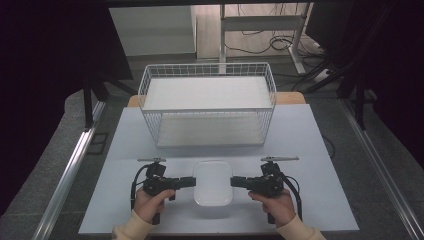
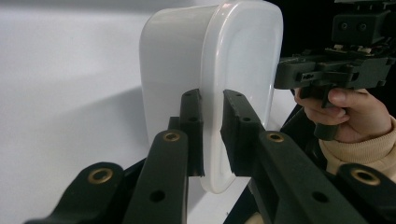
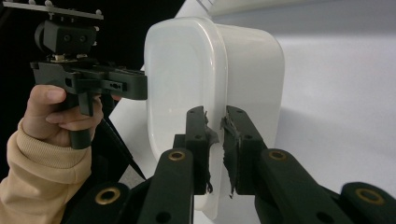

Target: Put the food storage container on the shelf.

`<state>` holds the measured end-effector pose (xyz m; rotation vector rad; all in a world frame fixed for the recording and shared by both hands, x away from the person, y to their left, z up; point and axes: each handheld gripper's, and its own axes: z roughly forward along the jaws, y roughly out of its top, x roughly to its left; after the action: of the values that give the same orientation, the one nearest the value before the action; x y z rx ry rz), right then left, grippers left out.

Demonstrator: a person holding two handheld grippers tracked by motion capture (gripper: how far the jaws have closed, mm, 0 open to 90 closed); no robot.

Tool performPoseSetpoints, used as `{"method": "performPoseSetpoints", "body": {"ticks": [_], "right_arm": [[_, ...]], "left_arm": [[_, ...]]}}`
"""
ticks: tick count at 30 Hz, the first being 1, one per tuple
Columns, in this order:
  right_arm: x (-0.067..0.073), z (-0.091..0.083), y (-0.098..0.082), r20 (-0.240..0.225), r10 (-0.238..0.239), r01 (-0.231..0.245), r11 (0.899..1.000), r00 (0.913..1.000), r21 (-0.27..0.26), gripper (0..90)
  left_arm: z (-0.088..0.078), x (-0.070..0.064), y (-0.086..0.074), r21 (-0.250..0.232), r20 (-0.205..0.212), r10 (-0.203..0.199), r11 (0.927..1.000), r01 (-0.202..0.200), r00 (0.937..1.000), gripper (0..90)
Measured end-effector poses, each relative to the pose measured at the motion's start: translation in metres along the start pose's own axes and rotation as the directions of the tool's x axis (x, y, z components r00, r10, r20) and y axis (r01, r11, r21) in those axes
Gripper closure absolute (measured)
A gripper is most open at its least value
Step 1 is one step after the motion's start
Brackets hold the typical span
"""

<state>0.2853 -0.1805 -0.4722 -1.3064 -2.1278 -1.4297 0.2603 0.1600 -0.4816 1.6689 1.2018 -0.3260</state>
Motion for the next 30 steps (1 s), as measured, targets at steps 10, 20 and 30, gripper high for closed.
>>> {"method": "performPoseSetpoints", "body": {"ticks": [10, 20, 30], "right_arm": [[0.011, -0.008, 0.008, 0.002, -0.062, 0.062, 0.998, 0.9981, -0.027, 80.4], [0.015, -0.016, 0.027, 0.006, -0.111, 0.111, 0.993, 0.9938, -0.051, 80.3], [0.022, -0.026, 0.055, 0.015, -0.150, 0.151, 0.986, 0.9886, -0.075, 80.3]], "left_arm": [[-0.007, -0.011, 0.007, -0.027, -0.009, 0.046, 0.9986, -0.046, 0.9989, 79.5], [-0.009, -0.019, 0.026, -0.050, -0.010, 0.084, 0.9952, -0.084, 0.9964, 79.5], [-0.015, -0.031, 0.055, -0.075, -0.009, 0.128, 0.9888, -0.129, 0.9917, 79.6]]}}
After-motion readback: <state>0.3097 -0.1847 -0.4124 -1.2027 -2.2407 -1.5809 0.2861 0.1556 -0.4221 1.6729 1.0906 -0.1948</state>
